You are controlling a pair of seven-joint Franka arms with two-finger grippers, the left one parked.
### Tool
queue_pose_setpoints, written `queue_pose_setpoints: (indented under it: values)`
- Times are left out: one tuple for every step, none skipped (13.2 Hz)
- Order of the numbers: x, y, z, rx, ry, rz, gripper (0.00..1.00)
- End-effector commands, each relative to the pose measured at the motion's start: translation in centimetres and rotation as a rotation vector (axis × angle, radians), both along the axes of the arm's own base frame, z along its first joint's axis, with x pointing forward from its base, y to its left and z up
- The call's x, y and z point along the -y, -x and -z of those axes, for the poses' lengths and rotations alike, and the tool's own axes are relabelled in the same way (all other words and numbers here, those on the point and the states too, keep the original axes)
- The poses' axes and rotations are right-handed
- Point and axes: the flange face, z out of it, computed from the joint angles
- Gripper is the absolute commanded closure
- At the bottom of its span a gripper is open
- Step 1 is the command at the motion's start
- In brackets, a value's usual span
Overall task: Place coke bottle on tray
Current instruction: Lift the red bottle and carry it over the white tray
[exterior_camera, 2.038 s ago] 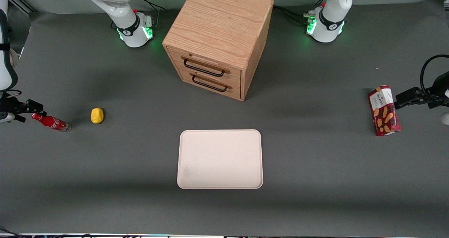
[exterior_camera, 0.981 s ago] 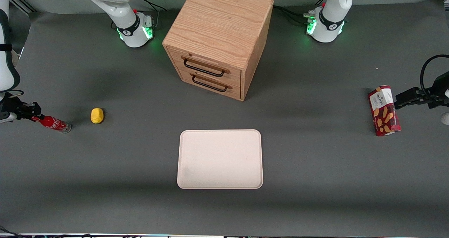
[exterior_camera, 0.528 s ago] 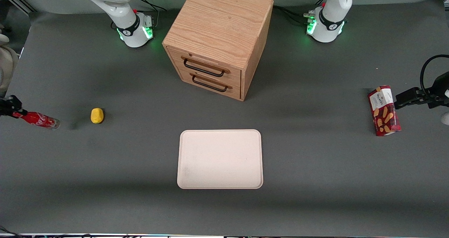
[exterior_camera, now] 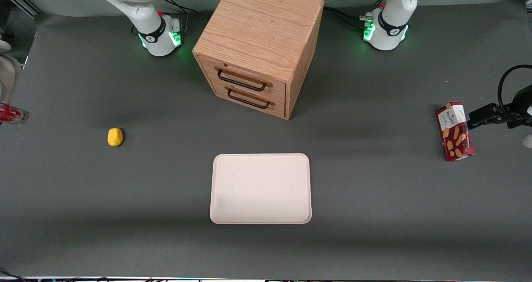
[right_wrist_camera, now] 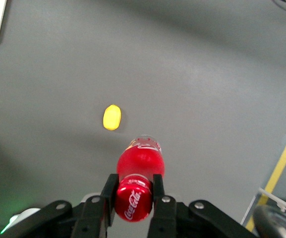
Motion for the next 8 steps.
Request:
queue_pose_setpoints:
  values:
    - [-1.7,0.5,-3.7,-0.013,0.037,0.055,0.84]
    - [-2.9,0.1,-4.1,-0.012,0.038,0.051,0.84]
    - [-4.2,-0.5,-4.0,-0.016,0.037,0.057,0.84]
    - [-6.7,-1.5,-3.8,-0.027,0.033,0.073,0.84]
    - [-9.6,-2.4,-3.6,-0.031,0.031,0.097,0.84]
    - [-13.1,-3.8,-3.0,-0.041,0.034,0.113,0.84]
    - [-16.3,-4.6,-2.8,-0.041,0.04,0.134,0.84]
    - [-20.5,-5.8,-2.6,-0.037,0.05,0.154,0.84]
